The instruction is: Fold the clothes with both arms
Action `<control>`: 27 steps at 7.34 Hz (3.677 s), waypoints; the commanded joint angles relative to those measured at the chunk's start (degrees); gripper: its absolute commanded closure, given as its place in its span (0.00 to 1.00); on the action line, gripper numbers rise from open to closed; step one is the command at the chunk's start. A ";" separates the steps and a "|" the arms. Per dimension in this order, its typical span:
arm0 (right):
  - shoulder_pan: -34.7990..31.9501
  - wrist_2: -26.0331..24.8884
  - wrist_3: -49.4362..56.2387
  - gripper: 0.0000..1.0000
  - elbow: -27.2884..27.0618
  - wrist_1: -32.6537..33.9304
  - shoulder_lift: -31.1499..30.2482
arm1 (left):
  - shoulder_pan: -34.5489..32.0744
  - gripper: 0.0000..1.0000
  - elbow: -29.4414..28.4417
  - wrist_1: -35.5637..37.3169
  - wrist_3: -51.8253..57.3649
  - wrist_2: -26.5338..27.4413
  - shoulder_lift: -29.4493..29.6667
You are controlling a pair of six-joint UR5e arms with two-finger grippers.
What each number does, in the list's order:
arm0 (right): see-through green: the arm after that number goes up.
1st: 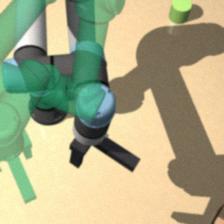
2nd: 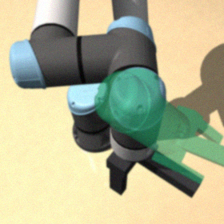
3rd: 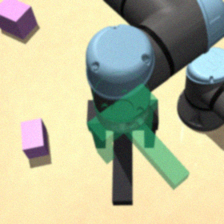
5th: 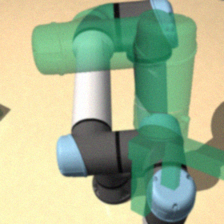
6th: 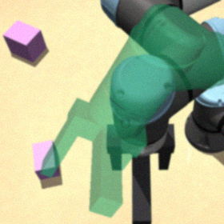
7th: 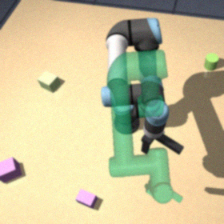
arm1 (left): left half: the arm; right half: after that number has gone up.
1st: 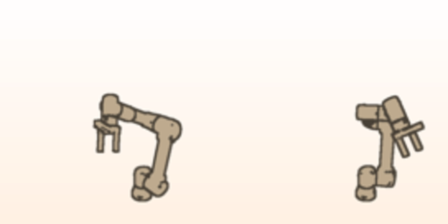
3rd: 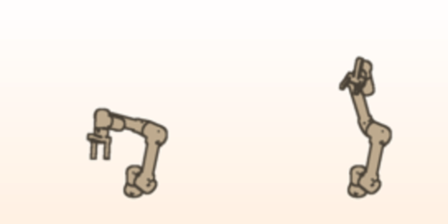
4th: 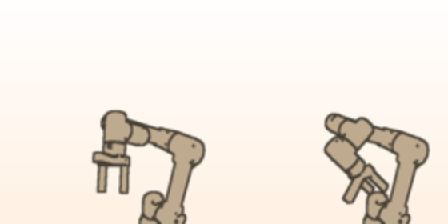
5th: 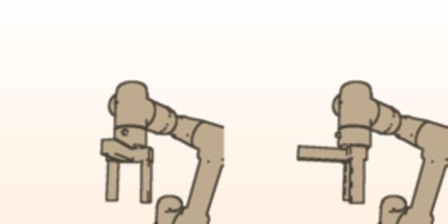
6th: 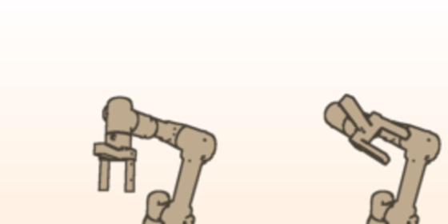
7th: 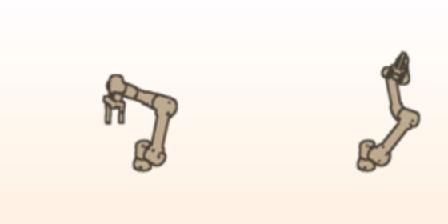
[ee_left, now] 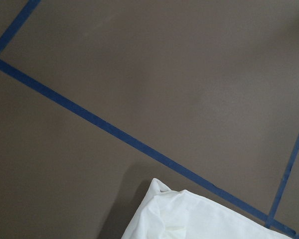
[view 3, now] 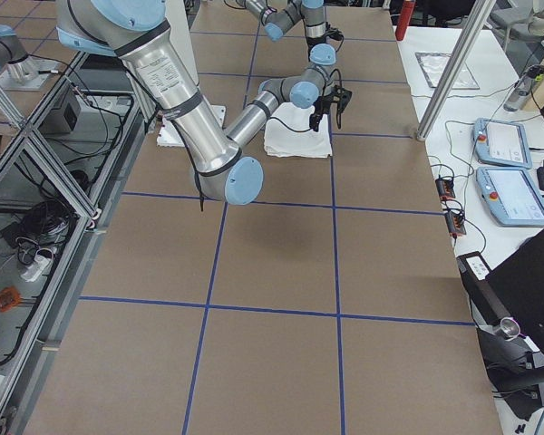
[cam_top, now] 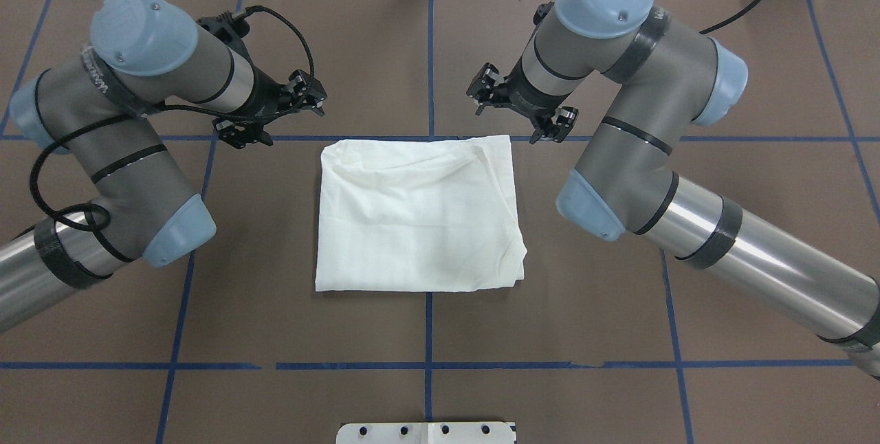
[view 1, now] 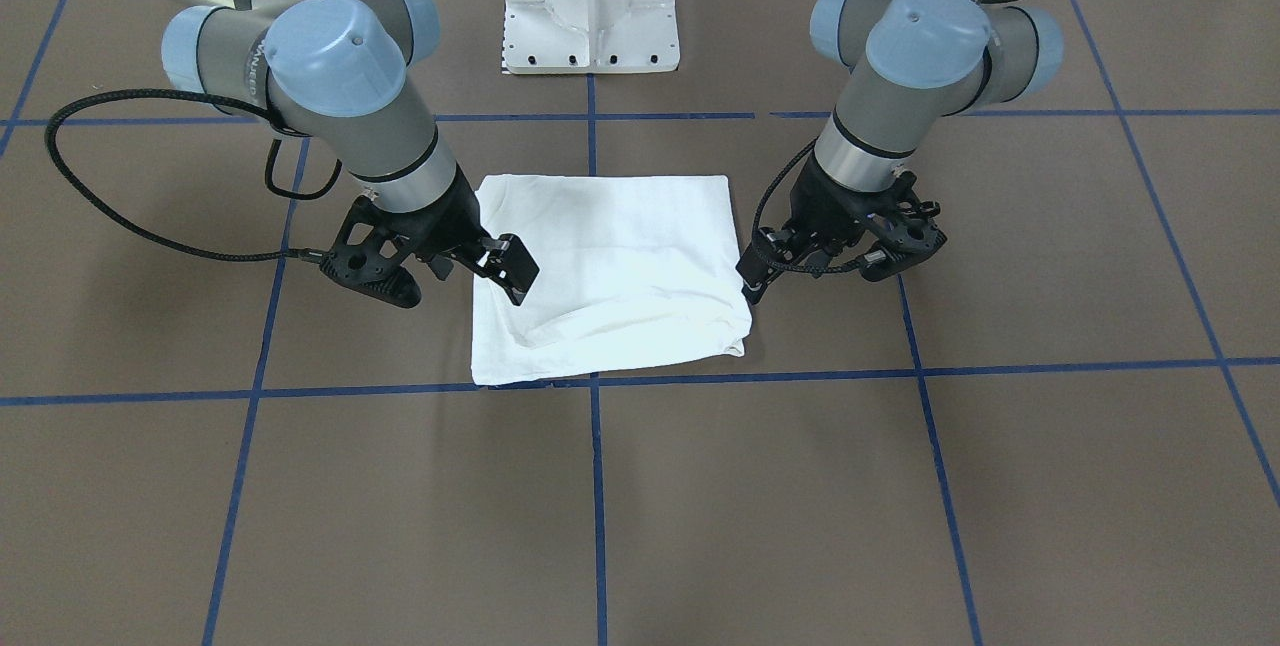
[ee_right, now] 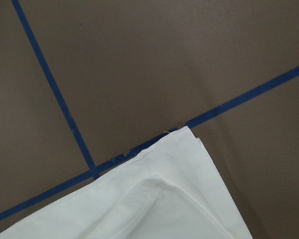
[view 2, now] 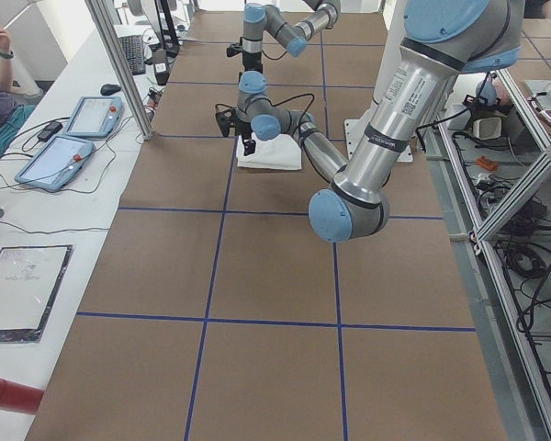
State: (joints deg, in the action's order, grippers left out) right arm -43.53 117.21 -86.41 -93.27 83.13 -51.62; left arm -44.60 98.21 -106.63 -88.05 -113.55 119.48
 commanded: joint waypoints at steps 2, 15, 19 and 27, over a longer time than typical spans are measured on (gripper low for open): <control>-11.09 1.26 27.23 0.00 -3.04 0.36 -9.69 | -6.52 0.01 6.35 0.36 19.59 -0.70 -8.09; -43.48 13.83 93.80 0.00 -3.42 18.82 -31.17 | -41.78 0.01 4.19 16.18 82.69 -11.17 -24.82; -46.37 15.32 90.01 0.00 0.10 18.64 -33.19 | -43.12 0.01 -5.83 15.83 94.59 -12.39 -26.56; -48.32 19.28 90.71 0.00 4.42 16.55 -36.00 | -44.61 0.01 -5.31 16.10 94.90 -16.44 -29.65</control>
State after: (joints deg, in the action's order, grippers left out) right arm -91.79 136.59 4.20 -88.93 101.14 -86.51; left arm -89.17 92.85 -90.39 6.85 -129.98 89.86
